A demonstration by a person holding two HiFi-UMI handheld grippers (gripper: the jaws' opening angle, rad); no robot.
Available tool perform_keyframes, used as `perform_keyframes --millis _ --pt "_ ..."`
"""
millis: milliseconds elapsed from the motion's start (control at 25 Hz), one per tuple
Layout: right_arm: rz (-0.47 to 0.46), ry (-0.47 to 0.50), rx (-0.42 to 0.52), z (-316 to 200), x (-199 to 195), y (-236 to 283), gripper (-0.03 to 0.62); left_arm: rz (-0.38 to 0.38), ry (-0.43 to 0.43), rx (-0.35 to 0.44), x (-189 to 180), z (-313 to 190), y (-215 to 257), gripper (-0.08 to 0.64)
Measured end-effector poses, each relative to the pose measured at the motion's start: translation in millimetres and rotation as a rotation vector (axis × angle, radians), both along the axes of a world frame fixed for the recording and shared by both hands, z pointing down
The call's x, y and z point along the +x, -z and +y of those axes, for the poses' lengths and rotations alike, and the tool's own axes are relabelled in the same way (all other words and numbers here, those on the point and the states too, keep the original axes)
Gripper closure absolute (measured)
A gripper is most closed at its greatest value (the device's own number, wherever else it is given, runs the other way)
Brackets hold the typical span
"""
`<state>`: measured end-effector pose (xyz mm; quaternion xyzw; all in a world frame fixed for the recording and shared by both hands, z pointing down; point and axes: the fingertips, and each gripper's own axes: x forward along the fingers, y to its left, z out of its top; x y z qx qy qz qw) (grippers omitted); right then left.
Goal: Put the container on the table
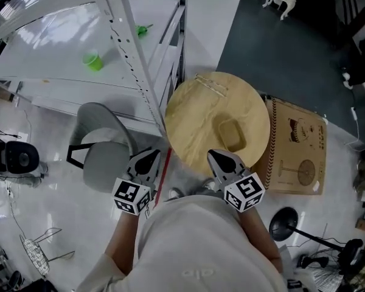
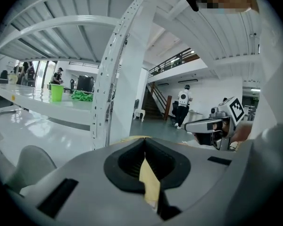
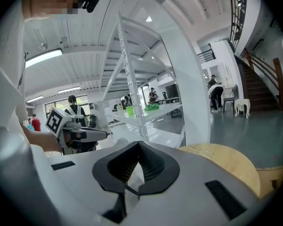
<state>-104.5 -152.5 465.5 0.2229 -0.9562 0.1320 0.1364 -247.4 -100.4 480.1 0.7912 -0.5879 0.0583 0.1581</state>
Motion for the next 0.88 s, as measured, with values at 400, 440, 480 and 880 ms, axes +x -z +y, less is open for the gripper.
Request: perform_keyframes --millis 400,440,480,880 --pt "-0.01 0.023 0.024 8 -6 5 0.566 0.006 0.0 0.026 2 9 6 0.543" --pt "-0.005 0.025 0.031 8 -5 6 0.566 0.005 -0.004 0.026 4 8 6 0.543" --pt "0.001 0.026 0.039 8 -4 6 0.566 0.005 -0.009 0.026 6 7 6 0.543" --pt "0.004 -0.008 0.041 6 20 5 0.567 0.005 -0.055 0.019 32 -5 6 0.543"
